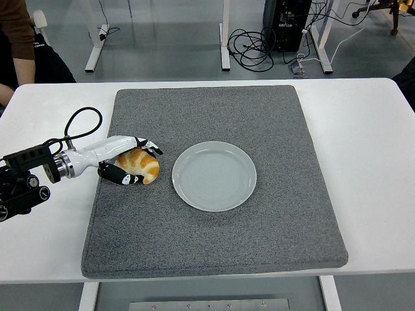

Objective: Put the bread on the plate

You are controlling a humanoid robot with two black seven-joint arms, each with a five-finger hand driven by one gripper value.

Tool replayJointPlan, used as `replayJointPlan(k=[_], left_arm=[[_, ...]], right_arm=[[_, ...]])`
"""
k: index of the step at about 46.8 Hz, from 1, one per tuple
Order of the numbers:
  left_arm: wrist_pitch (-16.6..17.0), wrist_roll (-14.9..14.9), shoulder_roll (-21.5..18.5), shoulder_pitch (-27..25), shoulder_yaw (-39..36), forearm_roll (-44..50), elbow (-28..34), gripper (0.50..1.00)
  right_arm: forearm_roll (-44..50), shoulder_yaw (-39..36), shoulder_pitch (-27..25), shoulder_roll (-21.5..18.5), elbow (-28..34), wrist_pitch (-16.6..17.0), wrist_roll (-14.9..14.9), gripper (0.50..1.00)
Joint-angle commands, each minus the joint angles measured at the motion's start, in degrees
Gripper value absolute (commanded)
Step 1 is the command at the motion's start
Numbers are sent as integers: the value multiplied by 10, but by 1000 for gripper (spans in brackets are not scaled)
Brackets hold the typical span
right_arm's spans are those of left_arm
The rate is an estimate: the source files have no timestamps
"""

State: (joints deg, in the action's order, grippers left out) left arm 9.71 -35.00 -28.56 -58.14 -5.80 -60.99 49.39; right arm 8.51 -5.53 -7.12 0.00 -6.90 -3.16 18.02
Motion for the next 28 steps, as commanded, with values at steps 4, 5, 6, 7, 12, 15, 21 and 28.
replayJointPlan(k=[4,5,6,7,12,15,21,28], left_arm=[[0,0,0,-5,1,-1,1,500],[0,0,-1,-6,3,-1,1,500],[0,0,0,-7,3,-1,1,500],[0,0,0,-9,3,-1,1,500],[0,0,-1,-21,0,1,1,500],[0,0,-2,-21,1,2,1,500],[0,0,-2,-21,1,3,1,500],[-6,0,-4,-19,-1,3,1,500]], right_arm=[[0,0,0,0,0,0,0,1000],[0,0,0,0,0,0,0,1000],[0,1,0,0,0,0,0,1000],[-1,1,0,0,0,0,0,1000],[0,1,0,0,0,0,0,1000],[0,0,0,0,0,0,0,1000],[0,0,0,0,0,0,0,1000],[0,0,0,0,0,0,0,1000]])
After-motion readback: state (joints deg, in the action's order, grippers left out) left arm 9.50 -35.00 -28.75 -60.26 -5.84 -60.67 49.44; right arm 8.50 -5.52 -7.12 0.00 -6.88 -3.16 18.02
